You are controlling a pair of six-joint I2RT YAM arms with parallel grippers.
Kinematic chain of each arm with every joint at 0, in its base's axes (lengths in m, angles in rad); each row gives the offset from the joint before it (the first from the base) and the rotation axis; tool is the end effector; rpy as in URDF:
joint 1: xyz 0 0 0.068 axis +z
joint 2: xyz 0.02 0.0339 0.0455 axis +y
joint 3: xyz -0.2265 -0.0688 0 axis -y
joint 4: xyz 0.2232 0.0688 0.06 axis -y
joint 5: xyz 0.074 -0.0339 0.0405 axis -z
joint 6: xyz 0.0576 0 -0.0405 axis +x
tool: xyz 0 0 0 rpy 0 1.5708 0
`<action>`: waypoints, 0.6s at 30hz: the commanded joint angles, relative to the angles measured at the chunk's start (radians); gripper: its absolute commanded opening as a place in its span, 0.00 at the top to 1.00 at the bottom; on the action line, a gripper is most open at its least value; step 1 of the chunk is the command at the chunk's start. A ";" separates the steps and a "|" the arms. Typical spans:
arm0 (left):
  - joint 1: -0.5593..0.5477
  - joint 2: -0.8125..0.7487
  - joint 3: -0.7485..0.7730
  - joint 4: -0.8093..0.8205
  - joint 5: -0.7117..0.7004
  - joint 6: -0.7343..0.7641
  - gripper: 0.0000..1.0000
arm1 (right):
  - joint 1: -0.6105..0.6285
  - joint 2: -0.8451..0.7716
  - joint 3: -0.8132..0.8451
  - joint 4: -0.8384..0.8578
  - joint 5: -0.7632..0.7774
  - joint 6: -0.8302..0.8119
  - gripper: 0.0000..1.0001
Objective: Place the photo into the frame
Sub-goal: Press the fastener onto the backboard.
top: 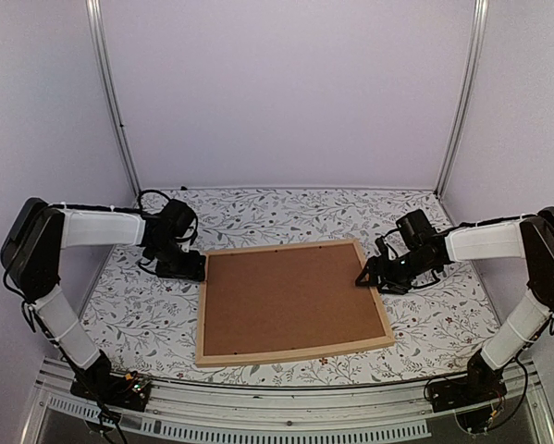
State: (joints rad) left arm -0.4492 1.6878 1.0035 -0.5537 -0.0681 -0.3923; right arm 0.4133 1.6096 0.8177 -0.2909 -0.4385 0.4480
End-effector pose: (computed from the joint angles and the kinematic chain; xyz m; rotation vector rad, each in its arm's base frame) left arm 0.2722 -0.1269 0.1196 0.0638 2.8078 -0.1053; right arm 0.2534 0.1378 0.1117 -0.1051 2.7602 0.8451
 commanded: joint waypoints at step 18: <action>-0.067 0.086 0.010 0.024 0.031 -0.023 0.24 | 0.004 -0.007 0.012 0.009 0.006 -0.012 0.23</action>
State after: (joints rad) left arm -0.4763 1.7065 1.0069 -0.5529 -0.0616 -0.4038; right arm 0.4133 1.6096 0.8177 -0.2909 -0.4366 0.4461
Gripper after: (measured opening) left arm 0.761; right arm 0.772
